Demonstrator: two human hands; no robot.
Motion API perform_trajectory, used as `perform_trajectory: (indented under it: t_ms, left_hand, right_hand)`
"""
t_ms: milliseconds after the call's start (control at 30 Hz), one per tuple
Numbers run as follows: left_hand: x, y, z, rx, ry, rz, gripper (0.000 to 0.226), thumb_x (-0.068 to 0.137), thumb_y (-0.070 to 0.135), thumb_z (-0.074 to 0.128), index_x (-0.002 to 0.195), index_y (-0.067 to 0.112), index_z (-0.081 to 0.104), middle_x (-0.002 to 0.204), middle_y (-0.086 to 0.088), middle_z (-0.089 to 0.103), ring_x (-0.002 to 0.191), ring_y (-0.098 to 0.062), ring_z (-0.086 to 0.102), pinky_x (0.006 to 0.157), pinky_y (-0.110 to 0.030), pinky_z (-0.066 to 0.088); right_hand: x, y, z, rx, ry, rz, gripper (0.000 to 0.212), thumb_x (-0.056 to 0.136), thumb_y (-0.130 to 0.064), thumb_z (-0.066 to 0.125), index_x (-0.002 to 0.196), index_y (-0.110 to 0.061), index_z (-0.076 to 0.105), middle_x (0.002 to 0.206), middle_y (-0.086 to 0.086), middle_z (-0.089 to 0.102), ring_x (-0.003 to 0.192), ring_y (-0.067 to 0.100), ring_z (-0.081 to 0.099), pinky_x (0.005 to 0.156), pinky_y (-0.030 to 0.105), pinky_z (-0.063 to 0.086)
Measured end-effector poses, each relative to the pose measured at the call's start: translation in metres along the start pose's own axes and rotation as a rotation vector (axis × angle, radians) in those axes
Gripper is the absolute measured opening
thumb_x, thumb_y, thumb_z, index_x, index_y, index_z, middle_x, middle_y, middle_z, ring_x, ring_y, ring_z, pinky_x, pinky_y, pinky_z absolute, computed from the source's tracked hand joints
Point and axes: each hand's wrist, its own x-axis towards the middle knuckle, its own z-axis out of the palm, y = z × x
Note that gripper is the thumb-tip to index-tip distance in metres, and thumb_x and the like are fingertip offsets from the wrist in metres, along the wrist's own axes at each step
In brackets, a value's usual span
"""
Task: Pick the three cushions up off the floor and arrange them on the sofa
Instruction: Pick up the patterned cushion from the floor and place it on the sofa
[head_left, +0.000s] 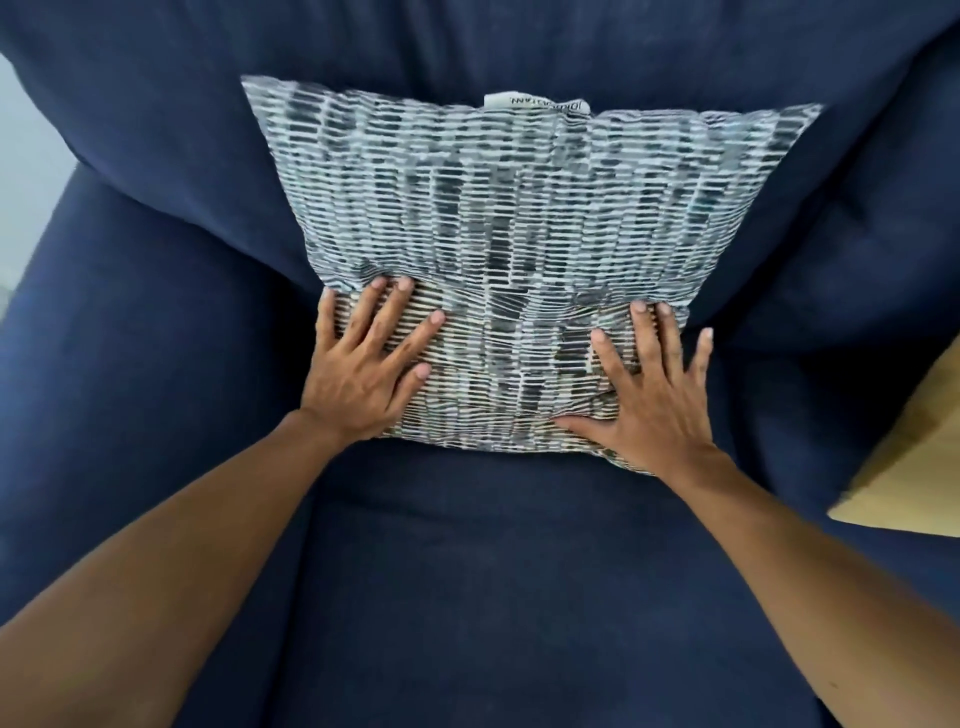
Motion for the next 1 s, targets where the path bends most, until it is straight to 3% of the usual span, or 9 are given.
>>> perform_trajectory:
  t_ms: [100, 300, 467, 633, 867, 1000]
  left_hand:
    - [-0.001, -0.004, -0.015, -0.013, -0.025, 0.031, 0.06, 0.107, 0.047, 0.037, 0.162, 0.03, 0.023, 0.166, -0.015, 0.024, 0.152, -0.037, 0.026, 0.119, -0.067, 0.015]
    - [0.002, -0.007, -0.061, -0.108, -0.092, 0.045, 0.055, 0.108, 0.046, 0.029, 0.161, 0.031, 0.019, 0.168, -0.015, 0.014, 0.157, -0.034, 0.007, 0.123, -0.061, 0.008]
    - [0.038, -0.01, -0.092, -0.12, -0.079, -0.023, 0.055, 0.109, 0.042, 0.029, 0.161, 0.029, 0.018, 0.168, -0.017, 0.014, 0.156, -0.039, 0.009, 0.123, -0.061, 0.006]
    - [0.081, -0.003, -0.099, -0.104, -0.095, -0.04, 0.056, 0.109, 0.044, 0.028, 0.162, 0.03, 0.018, 0.169, -0.015, 0.011, 0.156, -0.038, 0.007, 0.123, -0.061, 0.009]
    - [0.115, -0.007, -0.077, -0.073, -0.122, -0.119, 0.057, 0.109, 0.049, 0.028, 0.162, 0.032, 0.02, 0.17, -0.012, 0.01, 0.157, -0.034, 0.006, 0.124, -0.059, 0.005]
    - [0.12, -0.02, -0.072, -0.051, -0.13, -0.12, 0.058, 0.108, 0.053, 0.024, 0.163, 0.033, 0.018, 0.171, -0.01, 0.008, 0.157, -0.033, 0.005, 0.125, -0.055, 0.002]
  right_hand:
    - [-0.007, 0.01, -0.016, 0.011, -0.03, 0.043, 0.11, 0.077, -0.092, 0.032, 0.162, -0.034, -0.006, 0.17, 0.011, -0.011, 0.156, 0.035, -0.01, 0.116, 0.065, -0.015]
    - [-0.004, 0.019, -0.069, 0.079, 0.091, 0.082, 0.09, 0.093, -0.081, 0.026, 0.161, -0.023, 0.015, 0.167, 0.019, 0.0, 0.154, 0.042, 0.002, 0.118, 0.062, -0.011]
    - [0.034, 0.003, -0.106, 0.063, 0.156, 0.007, 0.088, 0.095, -0.079, 0.028, 0.163, -0.029, 0.005, 0.167, 0.018, 0.0, 0.154, 0.043, 0.003, 0.117, 0.068, -0.004]
    - [0.08, -0.026, -0.123, 0.018, 0.155, -0.076, 0.086, 0.096, -0.078, 0.026, 0.163, -0.029, 0.003, 0.169, 0.019, -0.001, 0.156, 0.041, -0.002, 0.12, 0.062, -0.011]
    - [0.116, -0.025, -0.109, 0.01, 0.12, -0.047, 0.086, 0.095, -0.08, 0.026, 0.163, -0.033, -0.001, 0.17, 0.014, -0.006, 0.156, 0.037, -0.007, 0.117, 0.061, -0.017]
    - [0.12, -0.008, -0.107, 0.008, 0.124, -0.032, 0.088, 0.094, -0.081, 0.029, 0.163, -0.032, 0.002, 0.17, 0.015, -0.003, 0.156, 0.039, -0.005, 0.117, 0.067, -0.009]
